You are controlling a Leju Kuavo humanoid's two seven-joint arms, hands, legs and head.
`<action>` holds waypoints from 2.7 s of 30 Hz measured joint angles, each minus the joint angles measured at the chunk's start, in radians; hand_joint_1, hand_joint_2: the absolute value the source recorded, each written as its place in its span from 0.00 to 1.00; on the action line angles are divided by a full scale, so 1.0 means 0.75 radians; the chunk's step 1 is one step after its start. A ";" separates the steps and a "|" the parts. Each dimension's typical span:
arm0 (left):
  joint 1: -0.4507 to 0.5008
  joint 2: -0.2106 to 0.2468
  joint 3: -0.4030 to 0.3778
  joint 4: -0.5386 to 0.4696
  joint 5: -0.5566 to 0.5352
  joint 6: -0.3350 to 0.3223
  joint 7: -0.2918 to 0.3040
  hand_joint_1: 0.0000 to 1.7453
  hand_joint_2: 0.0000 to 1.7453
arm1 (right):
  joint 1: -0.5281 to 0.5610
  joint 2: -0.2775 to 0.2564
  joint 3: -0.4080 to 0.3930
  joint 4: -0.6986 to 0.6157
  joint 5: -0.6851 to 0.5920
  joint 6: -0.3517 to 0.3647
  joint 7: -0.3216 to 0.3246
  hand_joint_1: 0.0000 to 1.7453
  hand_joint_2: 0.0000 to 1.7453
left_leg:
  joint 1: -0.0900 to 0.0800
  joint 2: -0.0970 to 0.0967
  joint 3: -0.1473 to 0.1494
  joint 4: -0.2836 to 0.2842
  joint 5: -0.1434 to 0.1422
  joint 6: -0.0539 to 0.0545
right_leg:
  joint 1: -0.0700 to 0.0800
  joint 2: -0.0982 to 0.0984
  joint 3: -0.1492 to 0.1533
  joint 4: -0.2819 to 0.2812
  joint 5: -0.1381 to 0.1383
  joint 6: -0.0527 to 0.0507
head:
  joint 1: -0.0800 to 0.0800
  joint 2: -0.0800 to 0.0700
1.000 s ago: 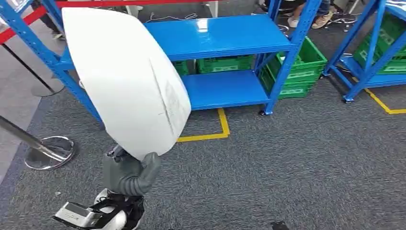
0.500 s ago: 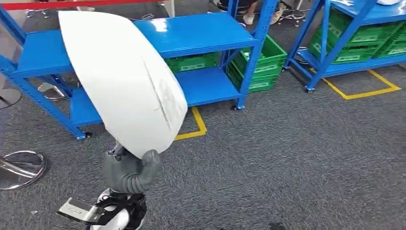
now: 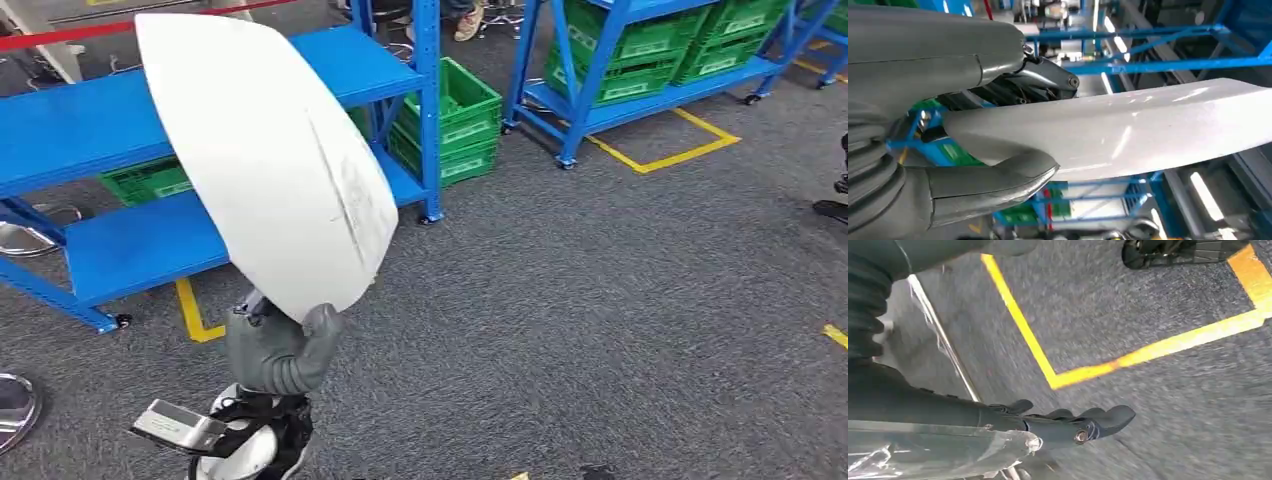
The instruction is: Take the parts from the cabinet and place them on the table.
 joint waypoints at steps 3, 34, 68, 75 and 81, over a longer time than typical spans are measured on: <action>-0.034 -0.008 -0.004 0.017 0.027 -0.042 0.009 1.00 1.00 | -0.004 -0.003 -0.017 -0.001 -0.016 0.004 0.019 0.00 1.00 | 0.027 -0.147 0.136 -0.304 0.142 -0.008 | -0.003 0.056 -0.007 0.005 0.006 0.023 | -0.002 0.000; -0.133 -0.010 -0.081 0.171 0.041 -0.135 0.014 1.00 1.00 | 0.001 0.004 -0.091 -0.001 -0.072 -0.013 -0.064 0.00 1.00 | 0.005 -0.143 0.122 -0.316 0.145 0.028 | 0.007 0.067 -0.032 0.023 0.010 0.016 | 0.004 0.000; -0.117 -0.013 -0.061 0.181 0.041 -0.149 0.005 1.00 1.00 | 0.013 0.004 -0.099 -0.001 -0.064 -0.013 0.010 0.00 1.00 | 0.005 -0.108 0.129 -0.319 0.130 0.030 | -0.014 0.112 -0.053 0.007 0.027 0.050 | 0.003 0.000; -0.116 -0.015 -0.061 0.182 0.038 -0.156 0.005 1.00 1.00 | 0.007 0.005 -0.102 0.000 -0.075 -0.008 0.007 0.00 1.00 | -0.002 0.036 0.135 -0.333 0.136 0.067 | -0.003 -0.087 -0.252 0.432 -0.179 0.069 | 0.015 0.000; -0.122 -0.015 -0.061 0.183 0.036 -0.162 0.005 1.00 1.00 | 0.002 0.013 -0.105 0.000 -0.080 0.002 -0.004 0.00 1.00 | -0.016 0.116 0.152 -0.330 0.118 0.037 | 0.006 -0.177 -0.004 0.022 -0.024 0.040 | 0.007 0.000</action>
